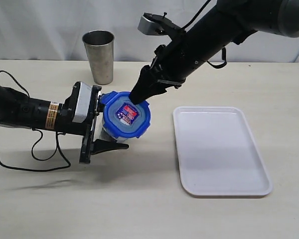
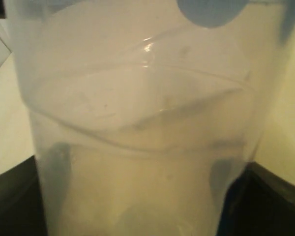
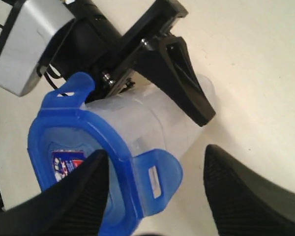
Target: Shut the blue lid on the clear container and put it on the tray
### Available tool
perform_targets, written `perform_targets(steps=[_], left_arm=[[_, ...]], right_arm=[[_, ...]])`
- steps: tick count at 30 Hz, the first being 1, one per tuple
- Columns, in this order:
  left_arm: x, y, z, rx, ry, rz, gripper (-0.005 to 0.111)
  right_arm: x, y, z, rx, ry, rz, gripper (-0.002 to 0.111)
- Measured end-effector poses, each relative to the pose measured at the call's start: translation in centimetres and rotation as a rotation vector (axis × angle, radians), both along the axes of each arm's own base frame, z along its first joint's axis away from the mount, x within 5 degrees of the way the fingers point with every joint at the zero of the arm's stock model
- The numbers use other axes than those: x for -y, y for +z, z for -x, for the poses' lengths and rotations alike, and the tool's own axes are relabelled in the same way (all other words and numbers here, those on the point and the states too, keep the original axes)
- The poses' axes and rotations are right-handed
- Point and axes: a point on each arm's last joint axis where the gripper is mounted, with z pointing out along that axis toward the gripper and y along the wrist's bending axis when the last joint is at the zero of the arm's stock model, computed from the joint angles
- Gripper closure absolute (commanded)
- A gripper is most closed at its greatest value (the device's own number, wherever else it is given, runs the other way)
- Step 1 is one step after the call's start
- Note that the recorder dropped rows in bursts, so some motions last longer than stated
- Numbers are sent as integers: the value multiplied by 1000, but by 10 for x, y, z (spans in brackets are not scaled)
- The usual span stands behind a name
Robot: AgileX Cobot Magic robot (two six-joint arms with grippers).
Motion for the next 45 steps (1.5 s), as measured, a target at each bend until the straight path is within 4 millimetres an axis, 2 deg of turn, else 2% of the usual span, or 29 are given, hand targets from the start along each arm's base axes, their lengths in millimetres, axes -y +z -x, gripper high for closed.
perform_targets(steps=[7,13,16,21,25,27,29,30,31,33,35,38,41,43,45], left_arm=[[-1,-1,-1,-2,13,-16,107],[0,-1,-1,-2,12,-14,107],[0,1,0,-5,-1,10,107],[0,0,1,16,-14,-6,107],[-1,-2,0,30,-15,-23,107],[-1,-2,0,33,-12,-31,107],[-1,-3,0,34,-10,-37,107],[-1,-3,0,34,-12,-38,107],[-1,-3,0,34,-15,-39,107],[-1,-3,0,35,-16,-40,107],[-1,-3,0,35,-16,-40,107],[-1,-3,0,35,-16,-40,107],[-1,-3,0,35,-16,-40,107],[-1,-3,0,35,-16,-40,107],[-1,-3,0,35,-16,-40,107]], right_arm=[[11,-7,-1,-7,-61,141,54],[10,-3,0,43,-4,118,54],[10,11,4,145,94,97,54],[10,48,20,370,263,80,54],[-7,69,41,531,442,77,54],[-22,70,51,580,517,103,54],[-49,63,65,659,604,233,54],[-58,58,68,673,598,297,54],[-66,51,69,665,508,370,54],[-69,50,62,665,285,435,58],[-64,60,54,672,135,460,66],[-54,79,44,544,-154,395,67],[-38,92,34,398,-320,326,67],[-31,95,34,269,-311,265,64],[-34,92,42,225,-61,231,64]])
